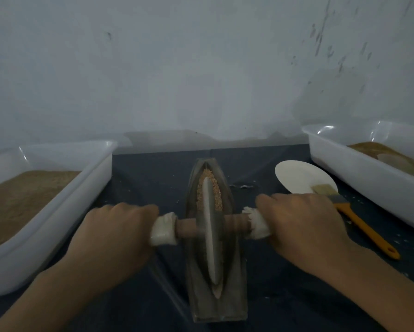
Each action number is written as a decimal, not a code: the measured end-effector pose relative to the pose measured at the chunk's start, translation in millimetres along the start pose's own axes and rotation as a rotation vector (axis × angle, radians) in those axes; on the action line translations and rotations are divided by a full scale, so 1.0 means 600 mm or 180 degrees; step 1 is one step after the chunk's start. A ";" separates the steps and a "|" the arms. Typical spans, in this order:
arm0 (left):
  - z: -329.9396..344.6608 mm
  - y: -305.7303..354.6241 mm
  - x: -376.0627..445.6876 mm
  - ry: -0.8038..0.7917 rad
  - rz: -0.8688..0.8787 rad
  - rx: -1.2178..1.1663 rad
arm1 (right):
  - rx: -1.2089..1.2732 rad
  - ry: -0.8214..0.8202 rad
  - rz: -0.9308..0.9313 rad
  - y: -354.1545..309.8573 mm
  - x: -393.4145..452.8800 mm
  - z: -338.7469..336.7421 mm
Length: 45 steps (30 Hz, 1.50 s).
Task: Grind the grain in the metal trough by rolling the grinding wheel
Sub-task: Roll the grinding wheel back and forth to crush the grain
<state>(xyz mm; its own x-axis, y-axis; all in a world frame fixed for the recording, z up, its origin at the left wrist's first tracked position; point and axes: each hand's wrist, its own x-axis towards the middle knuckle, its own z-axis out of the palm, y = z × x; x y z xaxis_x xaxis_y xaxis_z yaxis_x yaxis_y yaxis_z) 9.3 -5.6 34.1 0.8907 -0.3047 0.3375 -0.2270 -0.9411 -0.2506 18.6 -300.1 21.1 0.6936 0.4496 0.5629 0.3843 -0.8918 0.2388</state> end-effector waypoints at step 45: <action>0.034 -0.004 0.017 0.0629 0.0443 0.0027 | -0.0220 -0.0065 0.0018 -0.010 0.007 0.000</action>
<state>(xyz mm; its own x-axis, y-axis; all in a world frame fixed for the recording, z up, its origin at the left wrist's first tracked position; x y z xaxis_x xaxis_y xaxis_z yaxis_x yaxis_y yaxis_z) 26.7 -3.6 19.7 0.7565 -0.4549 0.4699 -0.3382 -0.8870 -0.3144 19.2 -292.9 21.8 0.7082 0.4448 0.5483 0.3379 -0.8954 0.2899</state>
